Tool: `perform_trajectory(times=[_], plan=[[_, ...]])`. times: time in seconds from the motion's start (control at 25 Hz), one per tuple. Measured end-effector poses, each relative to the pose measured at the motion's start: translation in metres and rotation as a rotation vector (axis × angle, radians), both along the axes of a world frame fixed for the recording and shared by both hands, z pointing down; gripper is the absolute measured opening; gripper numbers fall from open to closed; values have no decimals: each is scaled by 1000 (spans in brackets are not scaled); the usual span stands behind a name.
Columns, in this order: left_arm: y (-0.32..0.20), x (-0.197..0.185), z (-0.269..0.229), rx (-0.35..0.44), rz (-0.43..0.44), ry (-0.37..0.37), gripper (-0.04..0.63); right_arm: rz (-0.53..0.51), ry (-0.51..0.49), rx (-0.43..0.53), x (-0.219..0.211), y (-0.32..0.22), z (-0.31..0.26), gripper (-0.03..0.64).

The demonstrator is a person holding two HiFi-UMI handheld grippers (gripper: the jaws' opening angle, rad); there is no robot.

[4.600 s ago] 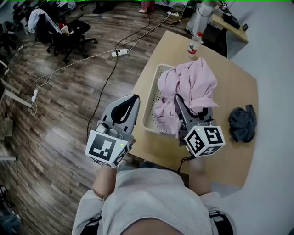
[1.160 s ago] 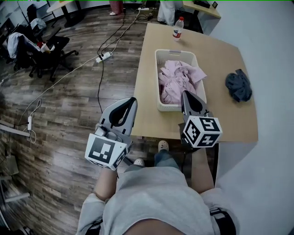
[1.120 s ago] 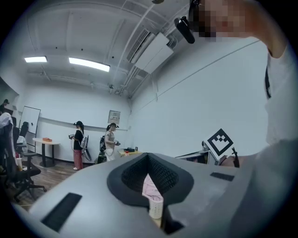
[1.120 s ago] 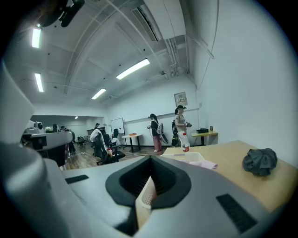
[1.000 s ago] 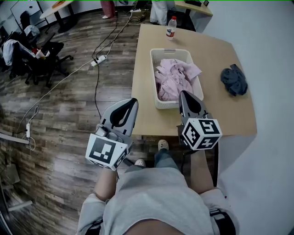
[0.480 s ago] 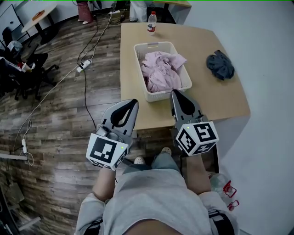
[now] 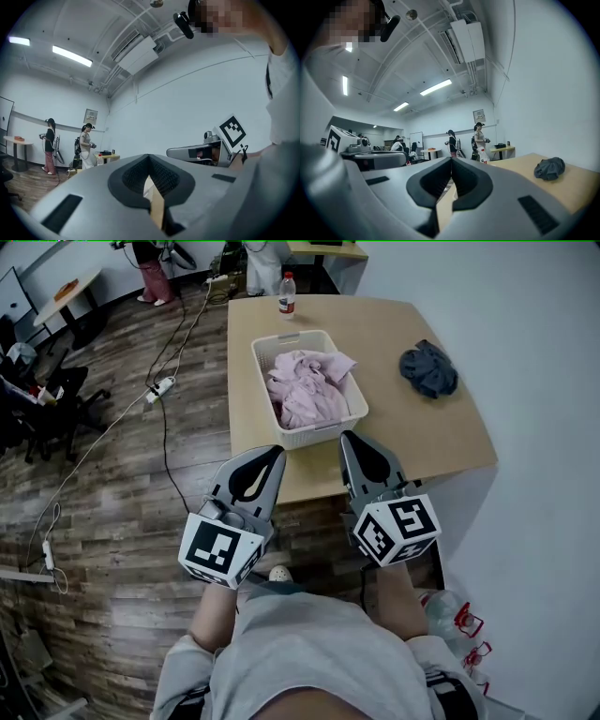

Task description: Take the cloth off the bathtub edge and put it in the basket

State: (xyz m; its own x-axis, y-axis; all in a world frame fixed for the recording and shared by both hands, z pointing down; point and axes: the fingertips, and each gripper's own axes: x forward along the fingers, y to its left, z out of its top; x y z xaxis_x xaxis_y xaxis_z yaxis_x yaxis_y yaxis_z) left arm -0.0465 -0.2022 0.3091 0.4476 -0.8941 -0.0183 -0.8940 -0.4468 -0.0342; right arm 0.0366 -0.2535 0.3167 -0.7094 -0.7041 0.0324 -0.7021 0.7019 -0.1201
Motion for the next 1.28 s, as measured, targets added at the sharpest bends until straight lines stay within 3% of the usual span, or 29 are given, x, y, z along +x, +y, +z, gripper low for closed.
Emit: perform_trajectory(times=[0.8, 1.28], plan=[[96, 100, -6, 1, 60, 1, -4, 52, 10, 39, 97, 112, -8, 9], [137, 119, -14, 21, 49, -14, -3, 40, 4, 59, 113, 152, -15, 11]])
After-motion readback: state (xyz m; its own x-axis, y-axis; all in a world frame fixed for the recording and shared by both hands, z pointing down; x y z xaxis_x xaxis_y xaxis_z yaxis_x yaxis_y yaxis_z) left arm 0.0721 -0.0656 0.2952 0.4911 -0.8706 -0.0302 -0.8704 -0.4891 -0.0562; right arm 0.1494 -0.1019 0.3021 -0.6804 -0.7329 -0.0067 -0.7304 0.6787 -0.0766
